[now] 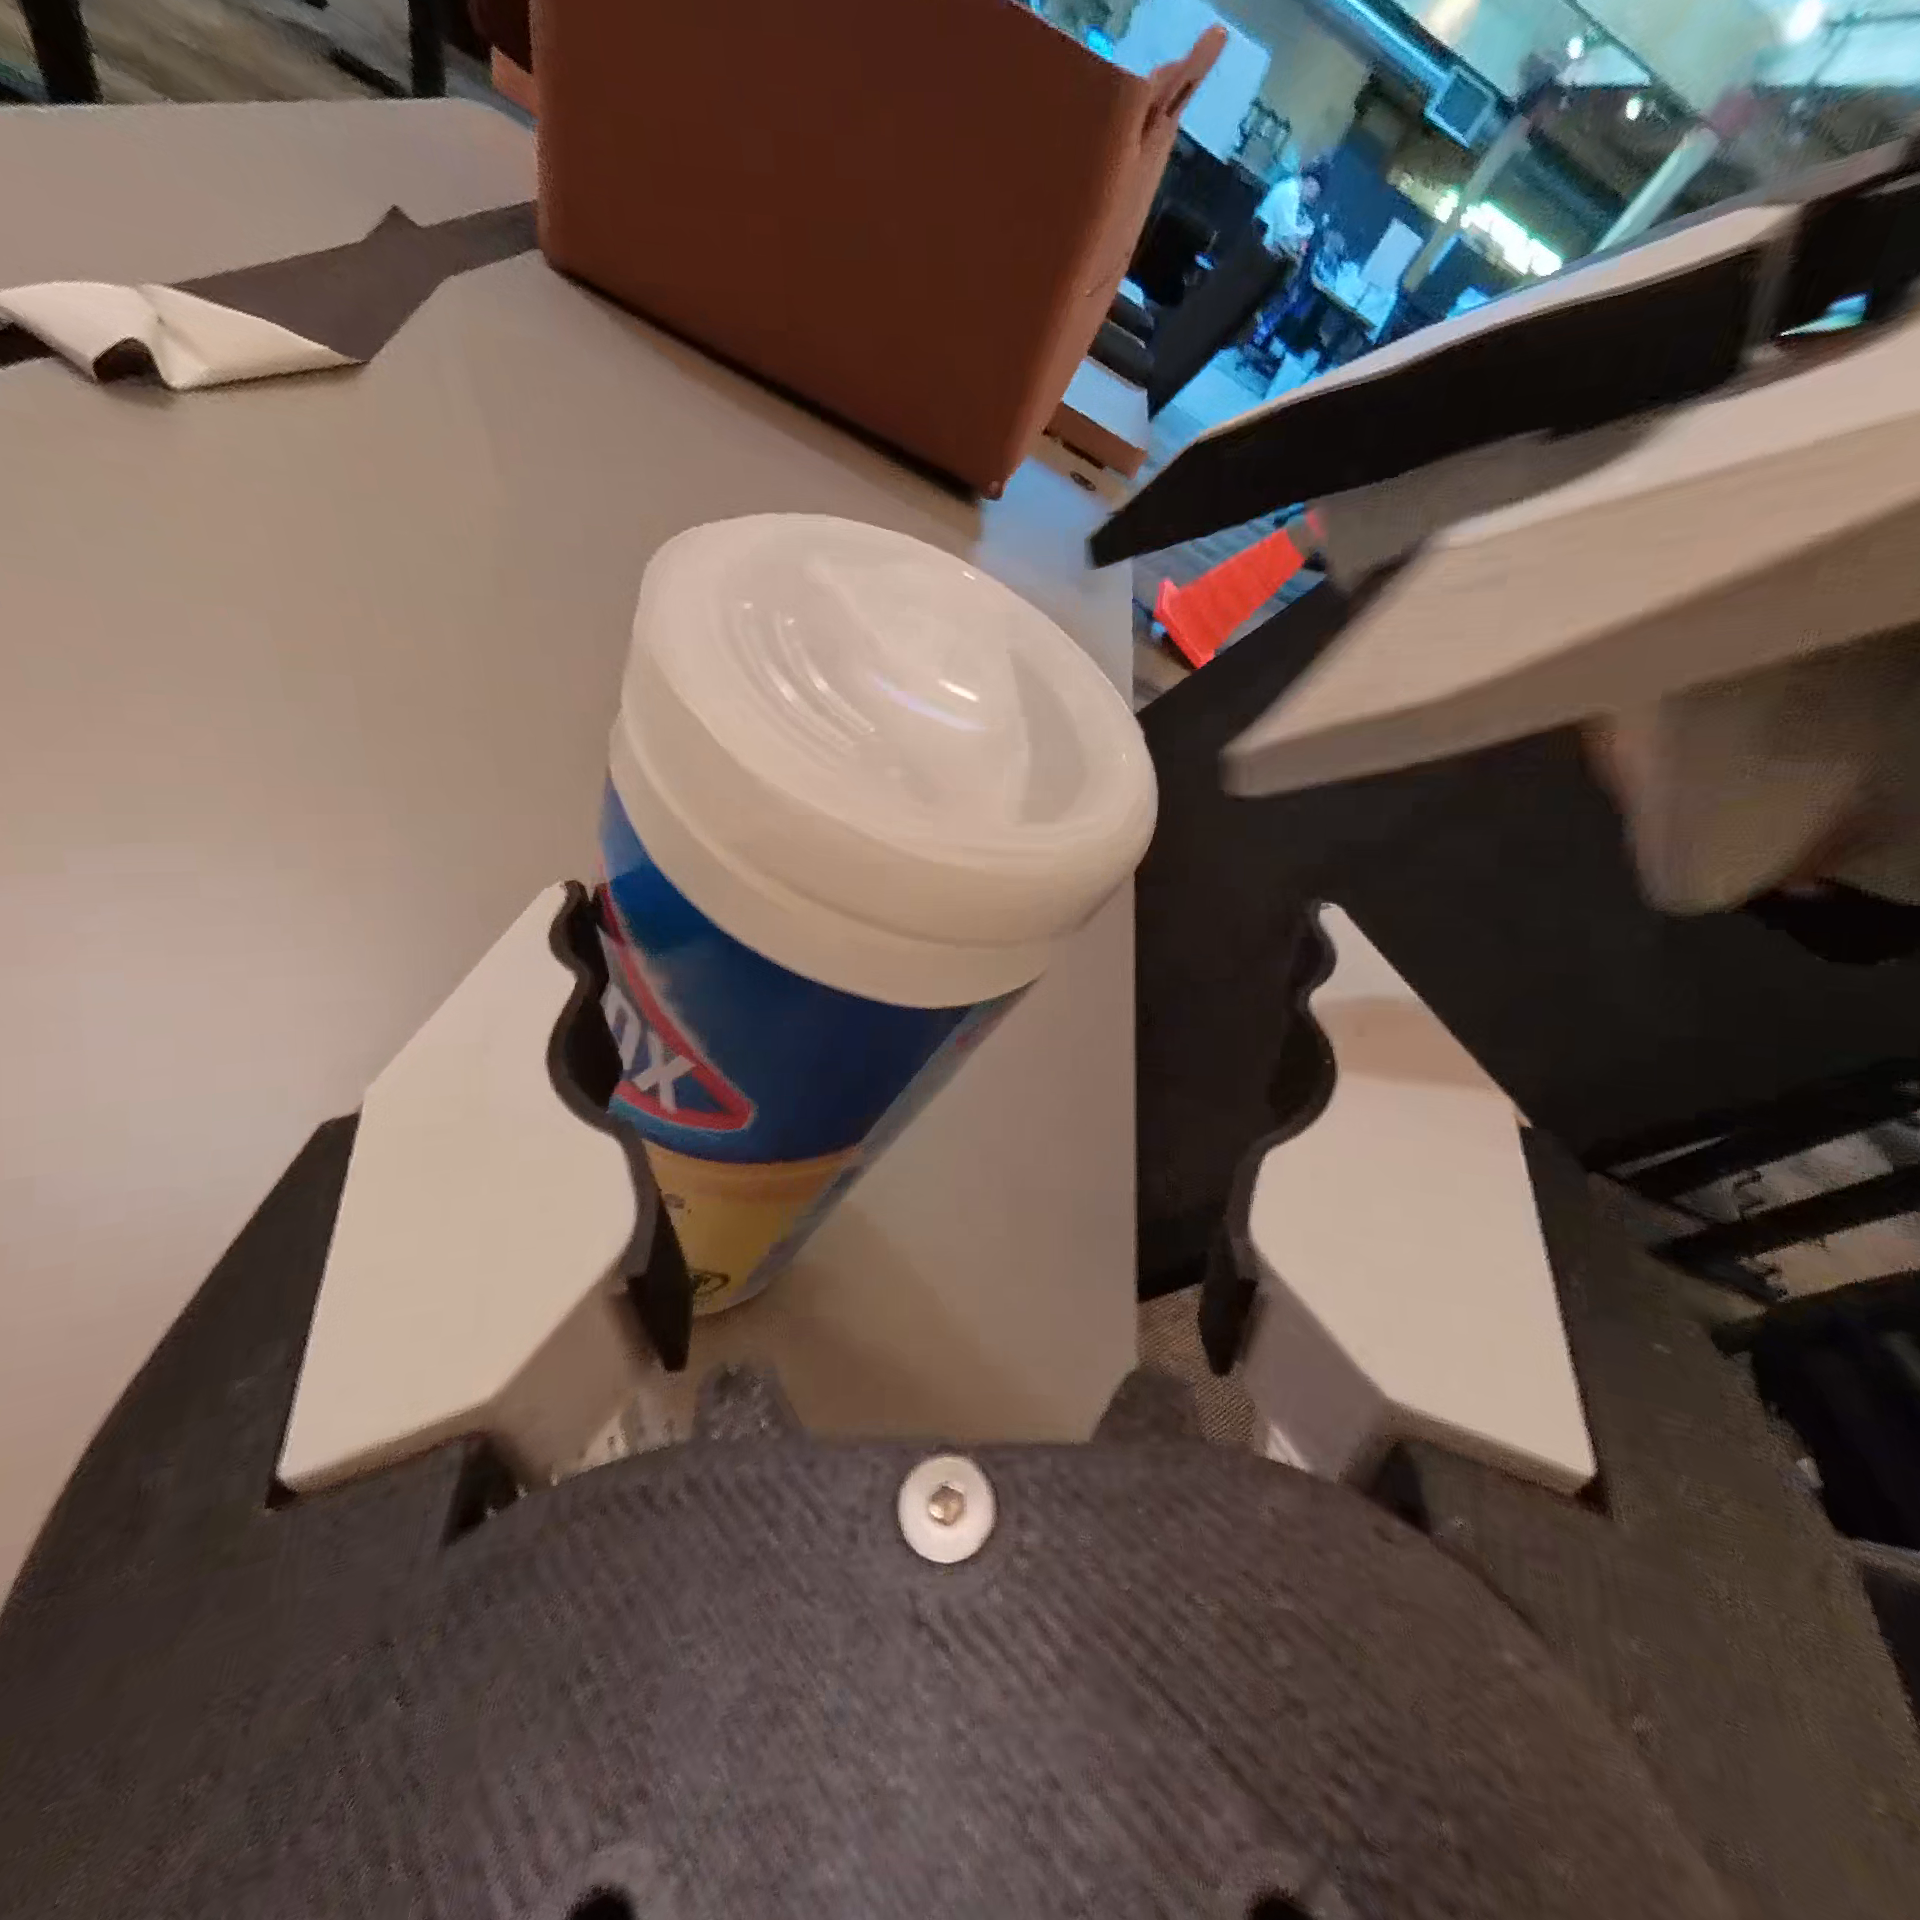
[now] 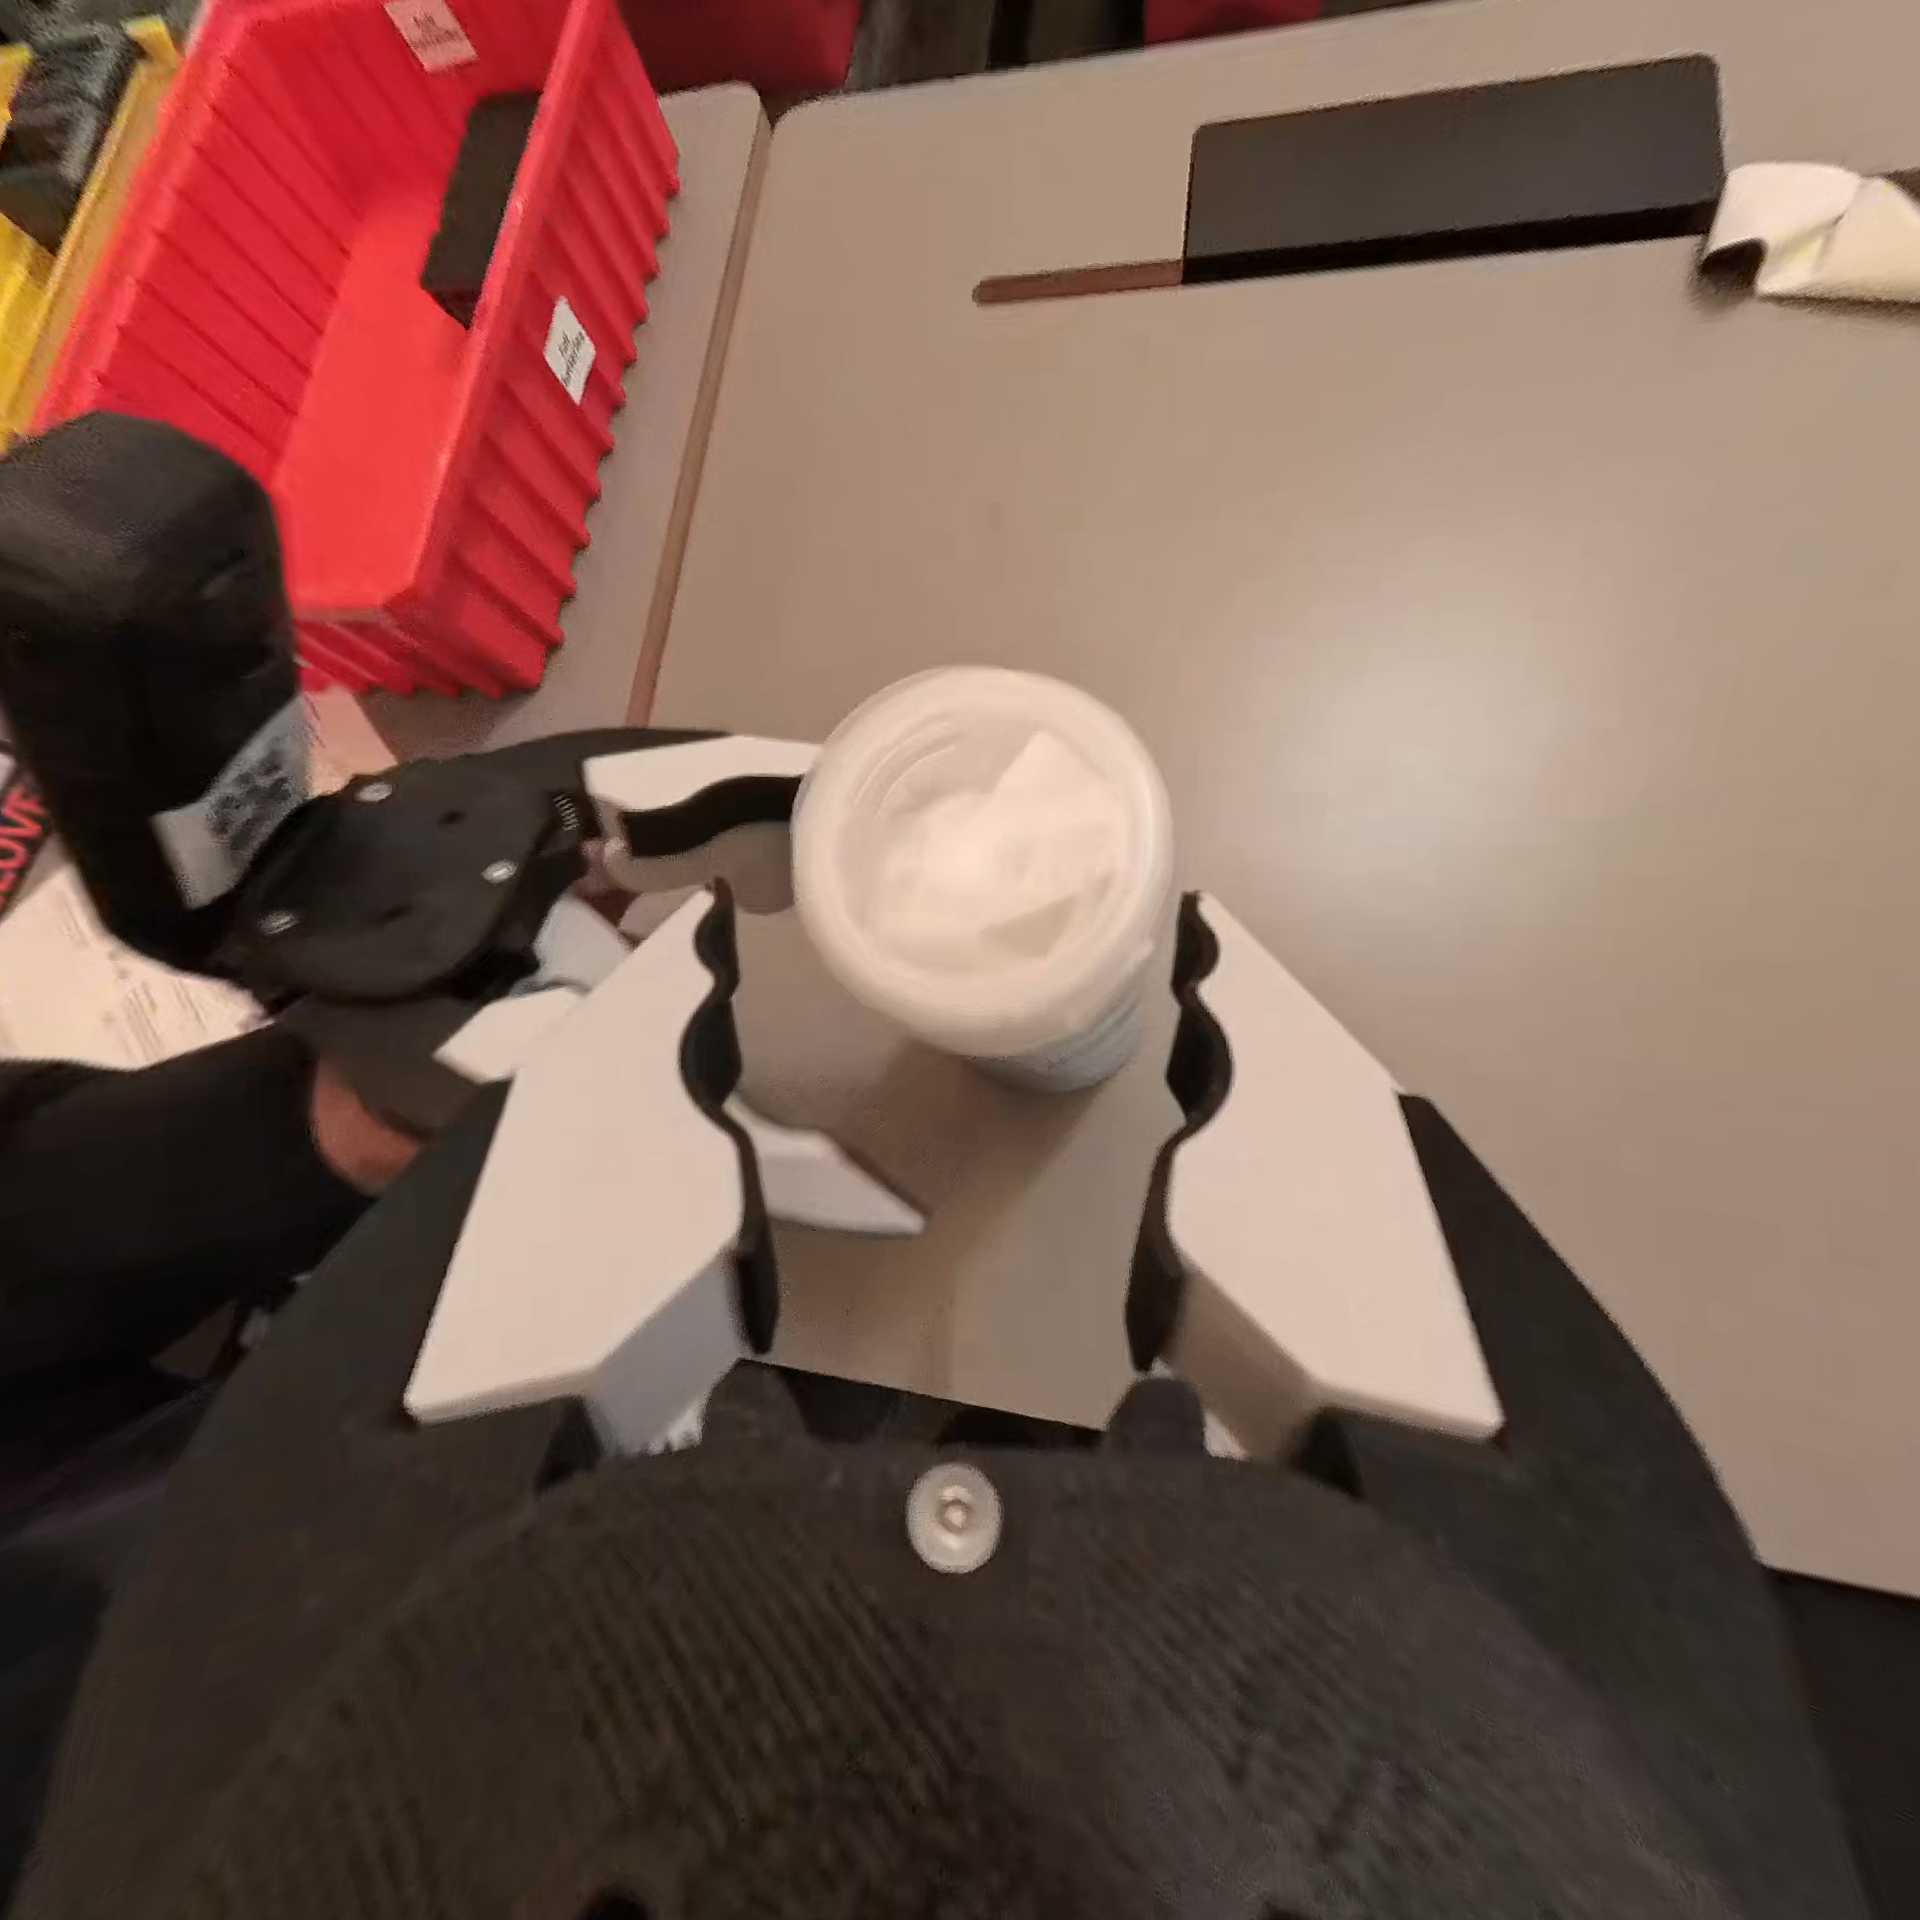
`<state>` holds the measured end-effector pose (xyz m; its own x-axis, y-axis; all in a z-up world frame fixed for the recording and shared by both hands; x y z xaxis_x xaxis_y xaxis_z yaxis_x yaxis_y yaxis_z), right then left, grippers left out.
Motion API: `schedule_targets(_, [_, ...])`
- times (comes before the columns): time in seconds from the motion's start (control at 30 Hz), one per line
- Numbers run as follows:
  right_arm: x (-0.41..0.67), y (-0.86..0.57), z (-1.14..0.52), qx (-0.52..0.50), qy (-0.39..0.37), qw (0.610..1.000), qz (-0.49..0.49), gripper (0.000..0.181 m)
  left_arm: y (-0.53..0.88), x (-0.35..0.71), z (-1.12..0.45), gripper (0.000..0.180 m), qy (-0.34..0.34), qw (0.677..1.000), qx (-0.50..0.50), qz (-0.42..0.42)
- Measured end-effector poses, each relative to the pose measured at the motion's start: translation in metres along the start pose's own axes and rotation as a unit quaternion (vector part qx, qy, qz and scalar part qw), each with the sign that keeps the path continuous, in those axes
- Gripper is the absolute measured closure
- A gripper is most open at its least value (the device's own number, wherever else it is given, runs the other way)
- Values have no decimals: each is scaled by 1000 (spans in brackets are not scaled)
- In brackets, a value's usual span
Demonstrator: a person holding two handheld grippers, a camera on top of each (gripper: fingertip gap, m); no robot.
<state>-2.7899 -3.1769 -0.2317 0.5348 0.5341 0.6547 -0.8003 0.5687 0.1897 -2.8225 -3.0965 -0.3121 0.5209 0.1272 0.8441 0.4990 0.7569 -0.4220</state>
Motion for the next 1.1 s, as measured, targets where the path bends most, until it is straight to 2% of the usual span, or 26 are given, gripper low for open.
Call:
schedule_targets(0.1, [-8, -5, -13, -9, 27, 999, 20, 97, -19, -14, 7, 61, -5, 1000, -4, 14])
schedule_targets(0.27, [-13, -8, -15, -3, 30, 999, 39, 92, -27, -21, 14, 77, -6, 1000, -11, -9])
schedule_targets(0.3, [-13, -7, -11, -17, 28, 998, 52, 90, -20, -20, 16, 73, -16, 1000, 1, -13])
schedule_targets(0.4, [-17, 3, 0, -63, 13, 992, 108, 92, 2, -16, 6, 46, -3, 999, 20, -29])
schedule_targets(0.5, [-25, 8, -5, -93, 19, 987, 128, 88, 9, -15, -15, 35, 38, 996, -15, -79])
schedule_targets(0.57, [-29, 7, -8, -112, 18, 983, 145, 88, 2, -13, -27, 40, 60, 990, -62, -110])
schedule_targets(0.63, [-29, 6, -7, -141, 6, 972, 187, 91, -8, -11, -33, 61, 70, 983, -112, -125])
schedule_targets(0.67, [-28, 6, -5, -156, -3, 964, 217, 91, -9, -10, -35, 69, 66, 984, -105, -128])
schedule_targets(0.7, [-28, 8, -3, -169, -10, 955, 243, 92, -9, -10, -37, 70, 60, 985, -99, -127])
schedule_targets(0.83, [-36, 24, 0, -197, -31, 925, 323, 119, -14, -13, -39, 71, 30, 992, -62, -102])
schedule_targets(0.93, [-37, 37, 4, -201, -68, 914, 346, 143, -20, -17, -39, 71, 22, 993, -28, -113])
schedule_targets(1.1, [-39, 39, 1, -200, -48, 914, 351, 152, -25, -20, -40, 72, 18, 994, -4, -112])
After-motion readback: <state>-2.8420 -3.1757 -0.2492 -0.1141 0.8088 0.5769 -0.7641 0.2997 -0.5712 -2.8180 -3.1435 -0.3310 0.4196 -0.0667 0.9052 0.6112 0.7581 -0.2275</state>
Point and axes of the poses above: each gripper's, where its closed fingertips meet, z back along the fingers, x out of its top, y = z × x across the jaws, the point moved 7 cm from there along z, back along the fingers, and after that the axes turned 4 degrees about y, right-handed, at the moved point
